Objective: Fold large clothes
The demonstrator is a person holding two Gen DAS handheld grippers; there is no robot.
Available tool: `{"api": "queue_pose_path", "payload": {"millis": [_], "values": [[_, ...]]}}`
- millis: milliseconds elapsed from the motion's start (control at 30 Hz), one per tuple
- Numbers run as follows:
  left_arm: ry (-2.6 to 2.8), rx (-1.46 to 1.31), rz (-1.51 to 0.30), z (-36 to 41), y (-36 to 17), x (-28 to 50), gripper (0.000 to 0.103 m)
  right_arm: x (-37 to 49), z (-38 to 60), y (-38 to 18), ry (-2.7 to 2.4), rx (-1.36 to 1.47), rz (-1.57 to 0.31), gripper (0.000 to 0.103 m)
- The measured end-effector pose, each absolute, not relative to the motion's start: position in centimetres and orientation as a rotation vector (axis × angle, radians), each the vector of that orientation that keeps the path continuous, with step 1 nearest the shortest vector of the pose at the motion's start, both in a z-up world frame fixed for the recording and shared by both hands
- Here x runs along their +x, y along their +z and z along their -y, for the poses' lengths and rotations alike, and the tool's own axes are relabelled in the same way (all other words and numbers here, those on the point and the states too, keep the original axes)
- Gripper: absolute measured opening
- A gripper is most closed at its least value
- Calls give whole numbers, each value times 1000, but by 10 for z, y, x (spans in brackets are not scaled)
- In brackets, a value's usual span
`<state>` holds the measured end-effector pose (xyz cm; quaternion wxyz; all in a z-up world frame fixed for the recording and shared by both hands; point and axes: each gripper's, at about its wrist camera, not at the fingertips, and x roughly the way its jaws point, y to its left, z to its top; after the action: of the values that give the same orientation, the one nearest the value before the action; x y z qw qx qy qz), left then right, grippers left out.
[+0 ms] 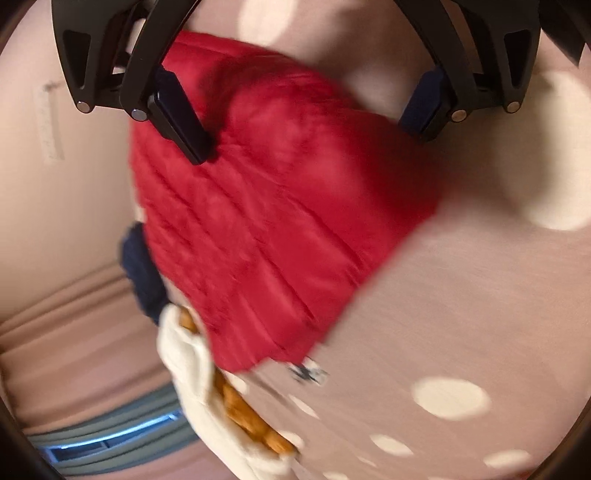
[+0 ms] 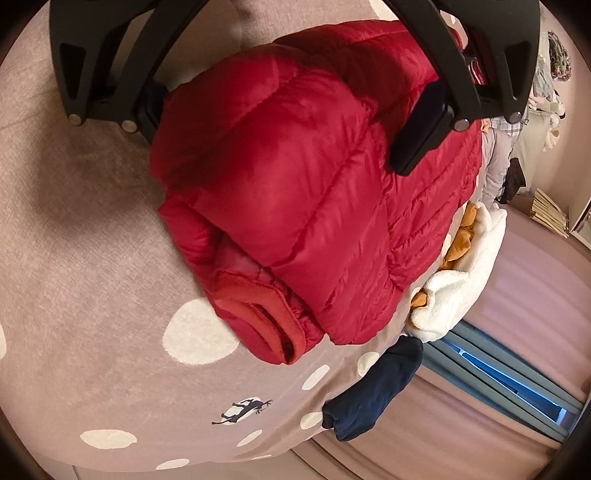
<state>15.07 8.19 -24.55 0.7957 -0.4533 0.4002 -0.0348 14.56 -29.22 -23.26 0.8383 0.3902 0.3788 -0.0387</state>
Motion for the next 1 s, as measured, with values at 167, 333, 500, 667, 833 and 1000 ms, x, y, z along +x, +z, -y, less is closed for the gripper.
{"api": "queue_pose_path", "payload": {"millis": [167,333,500,667,833,1000], "values": [[-150,-1037,-847,-81,-254,176,96,151,290,-234,-42,825,-791,103],[-75,-938,-814,-70,-251,181,88,155,286,-237,0,841,-762,93],[6,-812,-755,-59,-247,173,75,157,281,-242,39,866,-734,70],[70,-750,-745,-60,-238,162,59,158,272,-241,78,847,-731,50],[138,-611,-711,-57,-219,147,47,155,249,-222,54,621,-731,46],[218,-548,-697,-68,-208,130,41,155,236,-222,167,631,-754,41]]}}
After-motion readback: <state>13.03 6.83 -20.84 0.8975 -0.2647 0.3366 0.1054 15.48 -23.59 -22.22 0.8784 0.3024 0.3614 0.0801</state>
